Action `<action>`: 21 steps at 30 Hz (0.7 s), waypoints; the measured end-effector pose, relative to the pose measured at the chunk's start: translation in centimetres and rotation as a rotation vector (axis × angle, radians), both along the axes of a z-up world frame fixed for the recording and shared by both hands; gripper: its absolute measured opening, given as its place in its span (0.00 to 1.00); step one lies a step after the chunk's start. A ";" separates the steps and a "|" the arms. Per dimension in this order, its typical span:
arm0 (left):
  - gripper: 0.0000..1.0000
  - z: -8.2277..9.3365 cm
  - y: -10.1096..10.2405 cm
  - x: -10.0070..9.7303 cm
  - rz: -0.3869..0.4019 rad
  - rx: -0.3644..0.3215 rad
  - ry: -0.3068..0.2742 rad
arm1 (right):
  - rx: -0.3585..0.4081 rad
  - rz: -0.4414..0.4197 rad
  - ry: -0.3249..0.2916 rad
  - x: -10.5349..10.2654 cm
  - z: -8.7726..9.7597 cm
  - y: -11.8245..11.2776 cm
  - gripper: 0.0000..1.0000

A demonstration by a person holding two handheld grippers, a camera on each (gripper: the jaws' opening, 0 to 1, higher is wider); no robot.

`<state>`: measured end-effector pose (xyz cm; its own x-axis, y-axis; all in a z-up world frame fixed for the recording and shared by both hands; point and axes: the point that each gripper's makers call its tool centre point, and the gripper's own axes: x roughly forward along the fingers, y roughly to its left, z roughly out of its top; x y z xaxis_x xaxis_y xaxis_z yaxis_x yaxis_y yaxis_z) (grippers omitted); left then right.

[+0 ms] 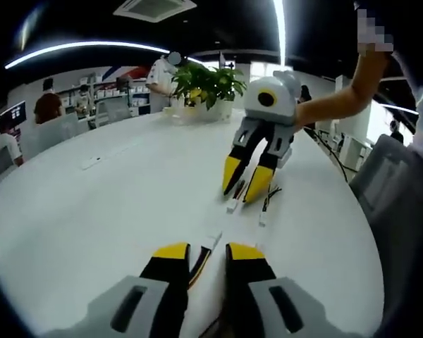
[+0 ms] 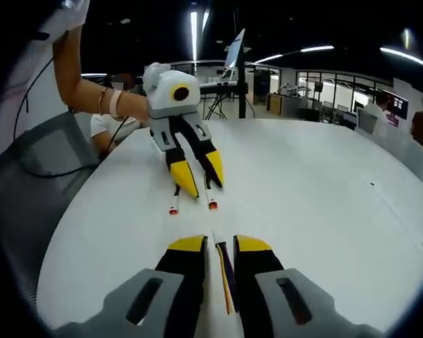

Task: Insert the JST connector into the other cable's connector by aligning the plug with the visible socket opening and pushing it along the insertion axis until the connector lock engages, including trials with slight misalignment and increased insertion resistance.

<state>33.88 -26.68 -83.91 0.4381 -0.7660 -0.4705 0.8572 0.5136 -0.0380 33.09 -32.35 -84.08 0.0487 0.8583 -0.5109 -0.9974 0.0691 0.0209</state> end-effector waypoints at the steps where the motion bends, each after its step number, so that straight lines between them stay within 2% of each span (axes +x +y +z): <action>1: 0.13 0.0 0.0 0.0 0.000 -0.002 -0.001 | 0.002 0.002 0.000 0.0 0.0 0.0 0.11; 5: 0.12 0.6 -0.5 0.0 -0.021 -0.030 -0.010 | 0.005 0.004 0.004 0.1 -0.1 0.1 0.10; 21: 0.06 0.3 -1.3 -0.5 -0.083 0.005 -0.021 | 0.013 0.020 0.008 0.5 -0.6 0.1 0.06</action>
<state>33.40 -27.99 -83.59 0.3831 -0.7976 -0.4660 0.8973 0.4411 -0.0174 33.59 -32.24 -84.70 0.0272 0.8656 -0.5000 -0.9984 0.0485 0.0296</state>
